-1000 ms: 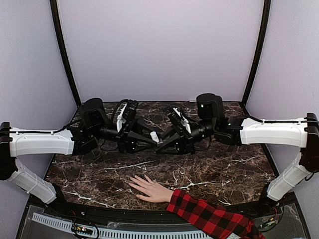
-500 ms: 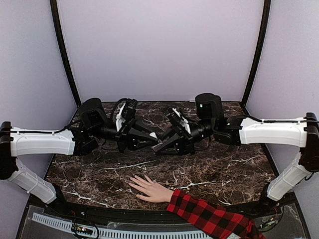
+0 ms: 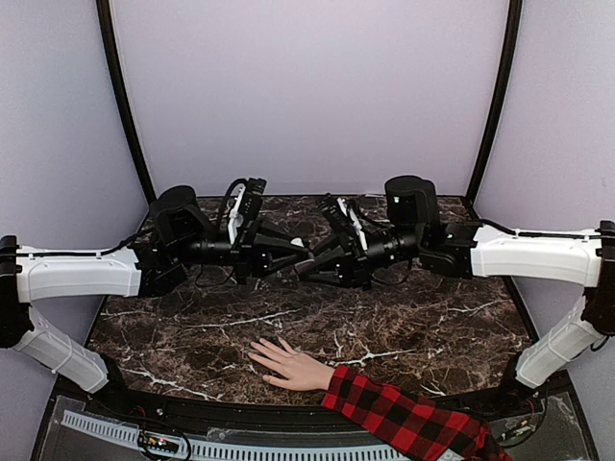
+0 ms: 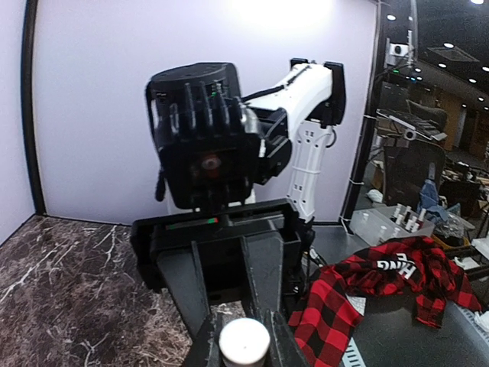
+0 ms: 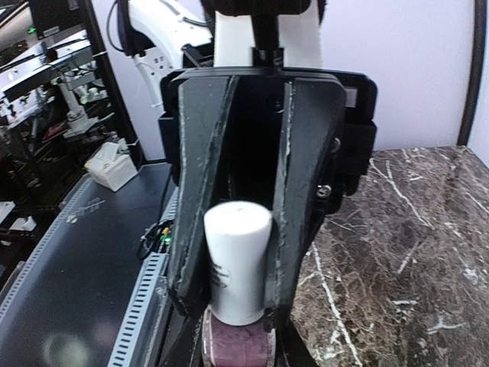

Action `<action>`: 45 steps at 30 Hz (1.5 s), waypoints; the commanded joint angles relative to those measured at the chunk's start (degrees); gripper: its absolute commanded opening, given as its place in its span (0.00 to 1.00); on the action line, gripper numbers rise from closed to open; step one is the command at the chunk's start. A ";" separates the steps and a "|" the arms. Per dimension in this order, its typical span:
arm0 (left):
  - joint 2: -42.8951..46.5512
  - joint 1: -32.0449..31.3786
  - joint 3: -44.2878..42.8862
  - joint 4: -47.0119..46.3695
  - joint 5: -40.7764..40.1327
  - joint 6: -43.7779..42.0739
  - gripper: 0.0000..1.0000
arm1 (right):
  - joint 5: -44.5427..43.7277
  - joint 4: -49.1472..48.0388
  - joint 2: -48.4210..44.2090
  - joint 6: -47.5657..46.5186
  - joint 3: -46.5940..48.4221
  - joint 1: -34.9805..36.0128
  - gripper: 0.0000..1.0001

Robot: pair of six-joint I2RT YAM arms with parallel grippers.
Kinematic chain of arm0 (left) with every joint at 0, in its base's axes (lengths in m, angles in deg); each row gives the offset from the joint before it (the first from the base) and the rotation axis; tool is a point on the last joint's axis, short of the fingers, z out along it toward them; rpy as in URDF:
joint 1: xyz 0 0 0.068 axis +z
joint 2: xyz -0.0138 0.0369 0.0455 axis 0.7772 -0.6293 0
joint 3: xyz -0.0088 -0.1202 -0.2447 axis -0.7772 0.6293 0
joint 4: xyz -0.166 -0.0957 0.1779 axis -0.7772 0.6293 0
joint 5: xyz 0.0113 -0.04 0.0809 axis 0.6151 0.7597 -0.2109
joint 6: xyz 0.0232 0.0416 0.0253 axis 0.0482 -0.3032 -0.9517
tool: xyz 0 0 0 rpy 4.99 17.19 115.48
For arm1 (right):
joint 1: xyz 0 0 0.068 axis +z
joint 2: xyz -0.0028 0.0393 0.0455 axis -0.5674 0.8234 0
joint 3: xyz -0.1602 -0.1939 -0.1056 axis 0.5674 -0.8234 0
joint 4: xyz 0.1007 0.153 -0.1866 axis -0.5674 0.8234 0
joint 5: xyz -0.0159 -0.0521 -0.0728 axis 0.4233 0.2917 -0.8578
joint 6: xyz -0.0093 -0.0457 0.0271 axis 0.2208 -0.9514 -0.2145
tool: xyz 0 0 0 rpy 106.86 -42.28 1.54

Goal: Paint the nails
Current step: Unscrew the cap of the nail polish bottle.

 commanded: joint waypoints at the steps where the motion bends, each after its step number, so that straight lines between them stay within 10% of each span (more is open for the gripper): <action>1: 0.18 -0.97 -2.05 3.97 -8.37 -0.43 0.00 | -15.15 -3.86 -1.06 1.18 0.61 0.46 0.00; 26: -11.56 -2.16 -10.67 12.69 -49.72 11.70 0.00 | -51.65 -2.28 10.21 3.75 10.77 2.32 0.00; 34: -12.75 -2.31 -11.00 12.66 -52.12 12.77 0.01 | -53.57 -2.51 11.58 3.28 11.22 2.83 0.00; 45: -5.61 -1.58 -10.79 15.90 -45.12 7.11 0.46 | -48.25 -2.96 8.53 2.62 7.12 1.67 0.00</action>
